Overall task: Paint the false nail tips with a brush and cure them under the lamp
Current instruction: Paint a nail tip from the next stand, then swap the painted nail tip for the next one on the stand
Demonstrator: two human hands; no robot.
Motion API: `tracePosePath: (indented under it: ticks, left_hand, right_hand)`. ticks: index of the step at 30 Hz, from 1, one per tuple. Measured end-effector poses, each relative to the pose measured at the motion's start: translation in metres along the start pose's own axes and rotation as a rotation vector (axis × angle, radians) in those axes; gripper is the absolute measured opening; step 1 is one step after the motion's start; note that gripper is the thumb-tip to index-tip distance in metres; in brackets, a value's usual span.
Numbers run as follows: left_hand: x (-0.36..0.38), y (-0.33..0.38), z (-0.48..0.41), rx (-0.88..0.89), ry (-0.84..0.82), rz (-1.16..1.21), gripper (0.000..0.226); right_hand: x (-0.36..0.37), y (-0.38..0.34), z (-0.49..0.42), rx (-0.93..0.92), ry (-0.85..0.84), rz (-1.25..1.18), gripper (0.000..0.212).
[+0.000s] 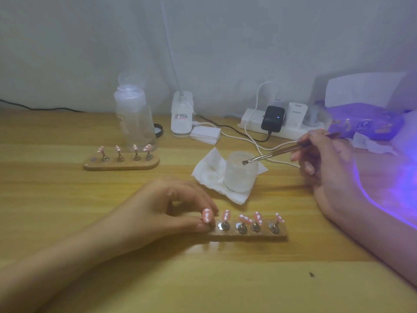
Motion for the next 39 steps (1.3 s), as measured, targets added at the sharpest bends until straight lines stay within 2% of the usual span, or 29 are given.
tracePosePath:
  ticks: [6,10,13,25,31,33,39]
  left_hand:
    - [0.000,-0.008,0.005,-0.031,0.015,-0.123,0.007]
    - [0.001,-0.004,0.004,-0.069,0.048,-0.105,0.017]
    - [0.007,0.001,0.000,-0.019,0.088,-0.160,0.022]
    - [0.020,0.006,-0.001,0.064,0.122,-0.158,0.005]
    - [0.020,0.015,0.001,0.194,0.212,-0.343,0.005]
    - [0.016,0.018,0.004,0.202,0.197,-0.296,0.007]
    - [-0.024,0.034,-0.004,0.187,0.087,0.100,0.024]
  right_hand:
    - [0.000,-0.001,0.000,-0.008,-0.004,-0.011,0.030]
    - [0.001,-0.001,0.001,-0.005,-0.004,0.002,0.029]
    - [0.002,-0.001,0.001,-0.005,-0.008,0.000,0.029]
    - [0.001,-0.002,0.002,0.012,-0.007,0.012,0.032]
    - [0.001,-0.003,0.002,0.017,0.012,-0.015,0.027]
    - [0.000,-0.004,0.002,0.004,0.018,-0.023,0.024]
    - [0.001,-0.003,0.003,-0.002,0.009,-0.061,0.018]
Point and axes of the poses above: each hand's wrist, its own z-axis away from the middle knuckle, its own x-axis out of the palm, y = z × x, the point moved 4 cm from there along -z, towards the middle knuckle, and after that the axes turned 6 degrees about -x, right-handed, at the moved point
